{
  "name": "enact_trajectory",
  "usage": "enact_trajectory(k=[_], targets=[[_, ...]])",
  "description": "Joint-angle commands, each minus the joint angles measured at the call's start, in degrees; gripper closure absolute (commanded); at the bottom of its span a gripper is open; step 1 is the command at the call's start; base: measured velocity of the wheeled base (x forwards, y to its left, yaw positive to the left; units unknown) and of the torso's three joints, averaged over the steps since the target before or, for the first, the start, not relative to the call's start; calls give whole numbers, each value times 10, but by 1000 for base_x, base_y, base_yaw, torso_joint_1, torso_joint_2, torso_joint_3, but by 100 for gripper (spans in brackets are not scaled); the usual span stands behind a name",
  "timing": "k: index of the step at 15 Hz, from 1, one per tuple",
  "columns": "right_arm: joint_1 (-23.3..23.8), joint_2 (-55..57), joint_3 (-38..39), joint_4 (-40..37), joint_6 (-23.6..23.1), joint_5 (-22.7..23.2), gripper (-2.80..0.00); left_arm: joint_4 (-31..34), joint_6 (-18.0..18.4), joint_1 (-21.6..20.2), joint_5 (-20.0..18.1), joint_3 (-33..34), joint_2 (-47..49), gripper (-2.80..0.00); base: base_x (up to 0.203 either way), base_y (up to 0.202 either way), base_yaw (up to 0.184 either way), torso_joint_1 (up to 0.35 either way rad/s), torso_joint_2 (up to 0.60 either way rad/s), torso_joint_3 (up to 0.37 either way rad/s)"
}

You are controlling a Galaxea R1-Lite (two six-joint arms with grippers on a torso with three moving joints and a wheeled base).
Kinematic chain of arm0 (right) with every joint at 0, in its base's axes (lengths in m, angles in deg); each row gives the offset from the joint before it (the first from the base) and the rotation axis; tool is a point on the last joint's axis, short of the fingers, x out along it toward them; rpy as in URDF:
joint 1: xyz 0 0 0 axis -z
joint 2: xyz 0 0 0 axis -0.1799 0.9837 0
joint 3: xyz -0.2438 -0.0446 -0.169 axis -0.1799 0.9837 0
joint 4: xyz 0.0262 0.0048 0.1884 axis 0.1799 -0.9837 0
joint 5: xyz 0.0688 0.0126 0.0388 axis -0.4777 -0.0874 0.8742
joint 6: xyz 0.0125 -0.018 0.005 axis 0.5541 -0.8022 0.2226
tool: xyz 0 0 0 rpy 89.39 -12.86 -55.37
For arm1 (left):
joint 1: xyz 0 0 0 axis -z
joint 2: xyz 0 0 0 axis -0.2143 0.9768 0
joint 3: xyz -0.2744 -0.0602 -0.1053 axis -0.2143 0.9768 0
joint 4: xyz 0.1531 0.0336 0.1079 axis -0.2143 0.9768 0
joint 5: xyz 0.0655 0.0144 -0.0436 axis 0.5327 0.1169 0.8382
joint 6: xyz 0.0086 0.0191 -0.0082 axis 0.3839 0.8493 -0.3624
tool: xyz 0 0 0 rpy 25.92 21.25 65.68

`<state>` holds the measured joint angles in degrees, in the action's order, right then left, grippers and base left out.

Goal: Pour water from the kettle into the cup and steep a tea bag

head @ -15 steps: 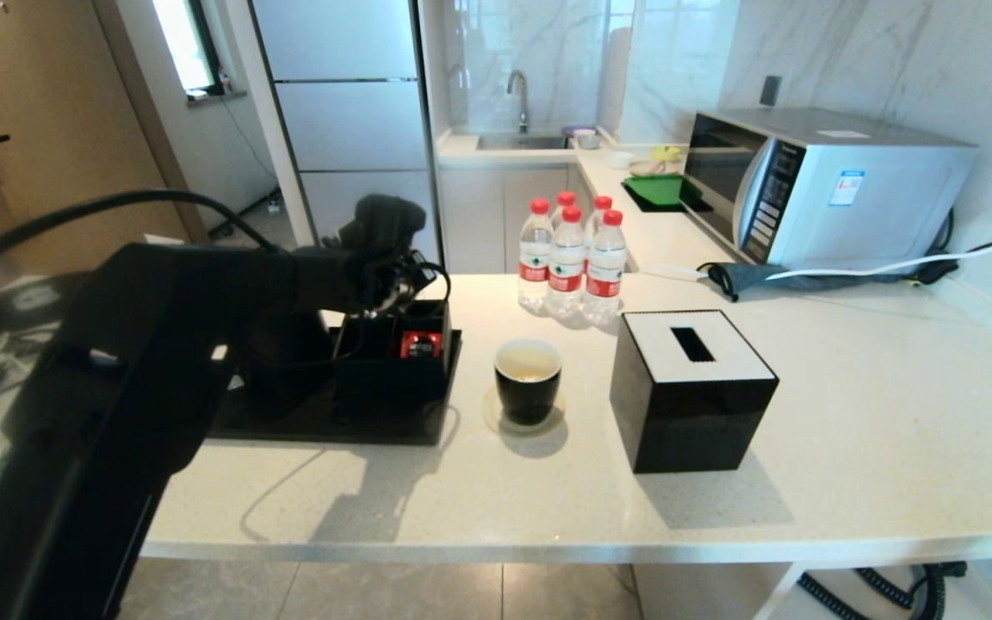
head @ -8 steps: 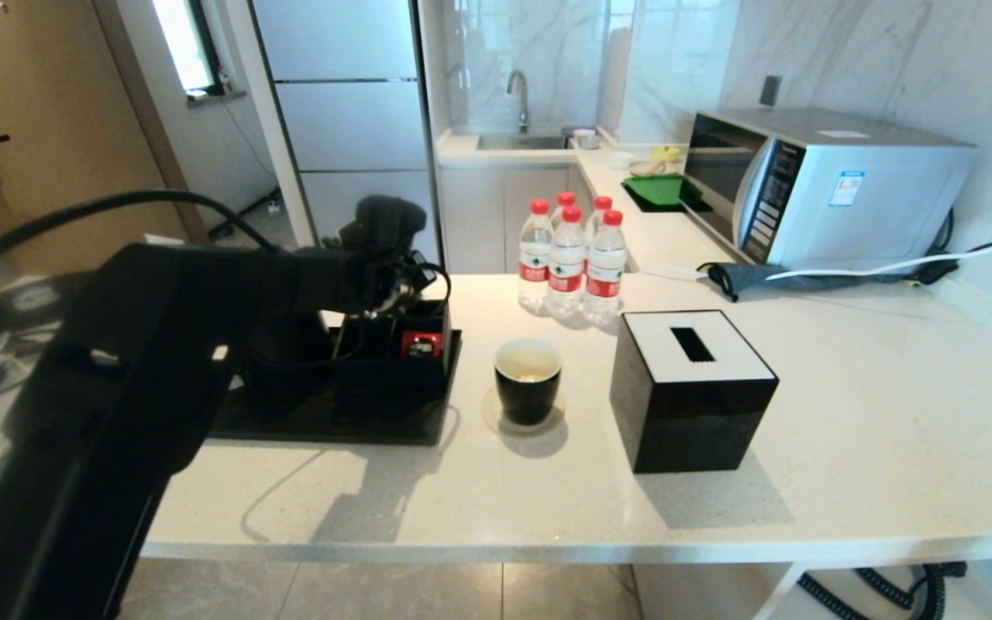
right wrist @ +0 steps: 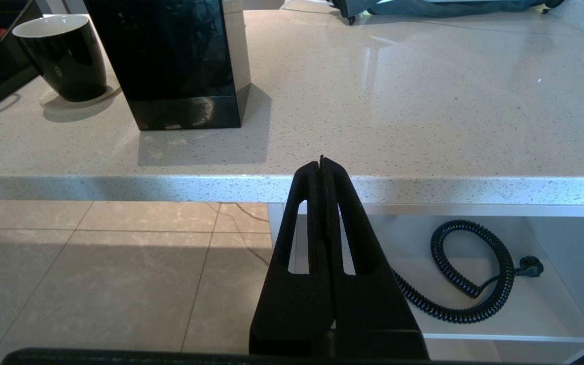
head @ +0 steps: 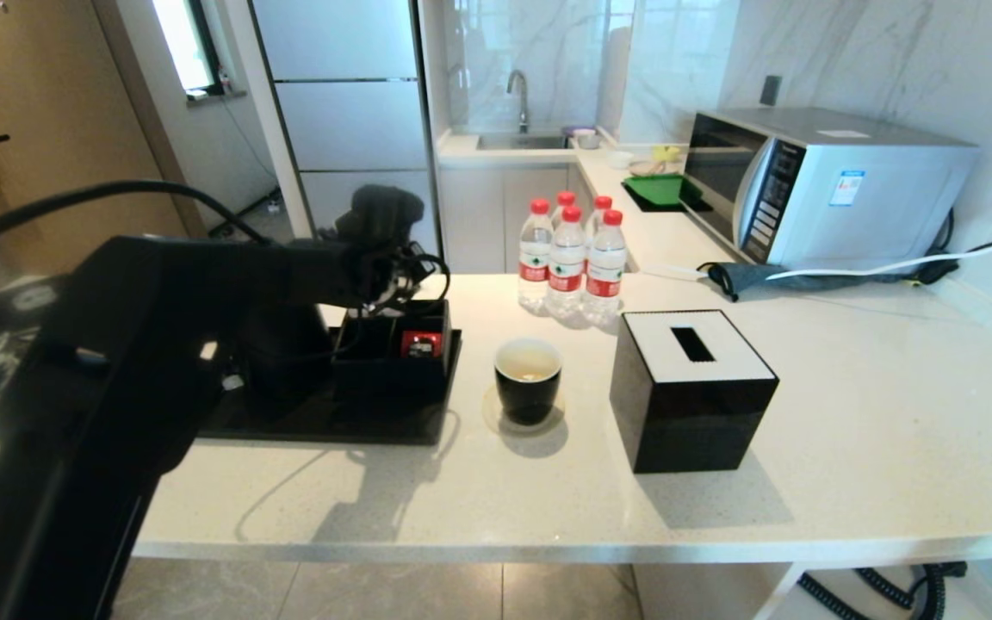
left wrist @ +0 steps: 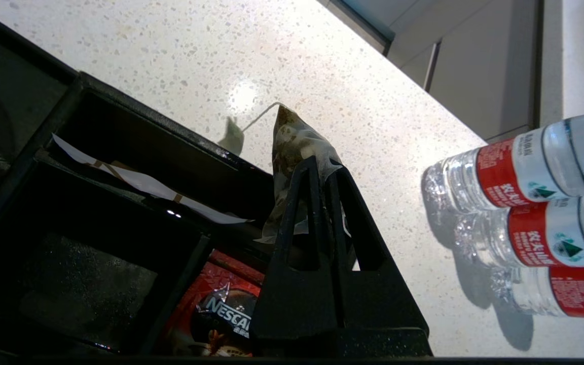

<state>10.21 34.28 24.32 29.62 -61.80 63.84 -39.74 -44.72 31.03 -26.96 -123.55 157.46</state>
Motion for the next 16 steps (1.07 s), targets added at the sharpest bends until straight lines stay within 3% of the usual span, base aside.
enact_trajectory(k=[1,9,16], targets=[[0,0,0,0,0,0,0,0,-2,1,2,0,-13,0,0,0,0,0,0,0],[0,0,0,0,0,0,0,3,11,11,13,16,-69,0,0,0,0,0,0,0],[0,0,0,0,0,0,0,5,10,51,12,37,-150,0,0,0,0,0,0,0]])
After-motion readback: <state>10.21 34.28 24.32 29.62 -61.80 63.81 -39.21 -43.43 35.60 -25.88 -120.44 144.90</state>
